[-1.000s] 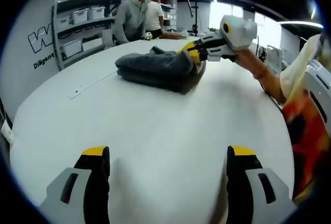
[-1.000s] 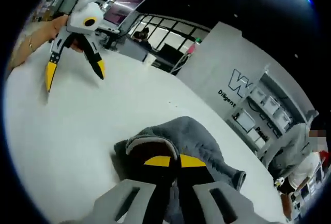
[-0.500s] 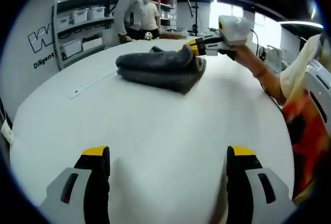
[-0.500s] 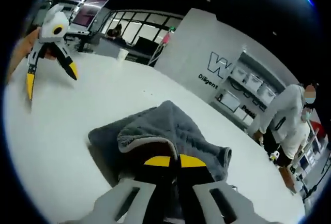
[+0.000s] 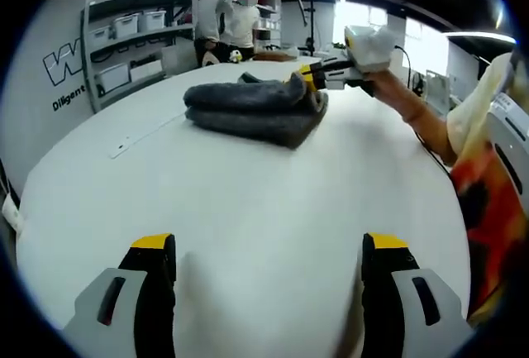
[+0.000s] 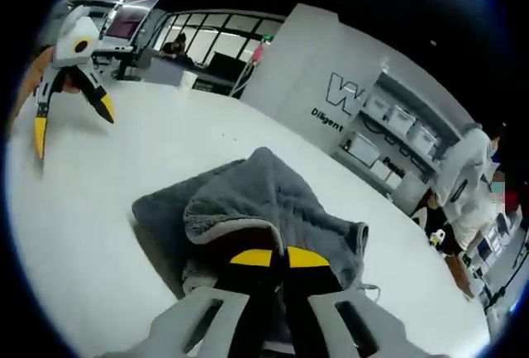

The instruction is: Open the folded towel by lifting each exposed corner and separating the folded layers until the towel lies flat within the target outline without major curled edges

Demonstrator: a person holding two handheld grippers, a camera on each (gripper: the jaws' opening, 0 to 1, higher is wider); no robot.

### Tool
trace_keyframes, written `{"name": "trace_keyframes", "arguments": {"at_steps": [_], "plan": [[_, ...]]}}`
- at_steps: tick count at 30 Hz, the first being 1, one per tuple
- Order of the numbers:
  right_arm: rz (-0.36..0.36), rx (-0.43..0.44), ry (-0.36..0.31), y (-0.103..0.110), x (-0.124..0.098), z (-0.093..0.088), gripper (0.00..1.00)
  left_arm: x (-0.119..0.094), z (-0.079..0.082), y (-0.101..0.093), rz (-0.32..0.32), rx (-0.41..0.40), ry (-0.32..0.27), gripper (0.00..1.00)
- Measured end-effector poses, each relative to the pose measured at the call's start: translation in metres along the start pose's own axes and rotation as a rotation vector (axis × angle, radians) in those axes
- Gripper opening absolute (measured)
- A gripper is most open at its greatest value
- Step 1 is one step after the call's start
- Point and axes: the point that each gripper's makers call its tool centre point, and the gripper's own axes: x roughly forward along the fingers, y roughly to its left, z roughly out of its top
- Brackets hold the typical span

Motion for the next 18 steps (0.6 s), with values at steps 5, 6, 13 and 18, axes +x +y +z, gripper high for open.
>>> {"name": "trace_keyframes", "arguments": {"at_steps": [5,6,13,18], "plan": [[0.011,0.006,0.065,0.001,0.004,-0.016,0.00,0.000,0.000,0.000,0.000,0.000,-0.001,0.91],[0.018,0.010,0.072,0.002,0.005,-0.018,0.00,0.000,0.000,0.000,0.000,0.000,-0.001,0.91],[0.042,0.006,0.096,0.008,0.007,-0.023,0.00,-0.001,0.001,0.000,0.001,0.002,-0.004,0.91],[0.040,-0.014,0.115,0.008,0.006,-0.025,0.00,-0.001,0.001,0.000,0.000,-0.001,-0.003,0.91]]}}
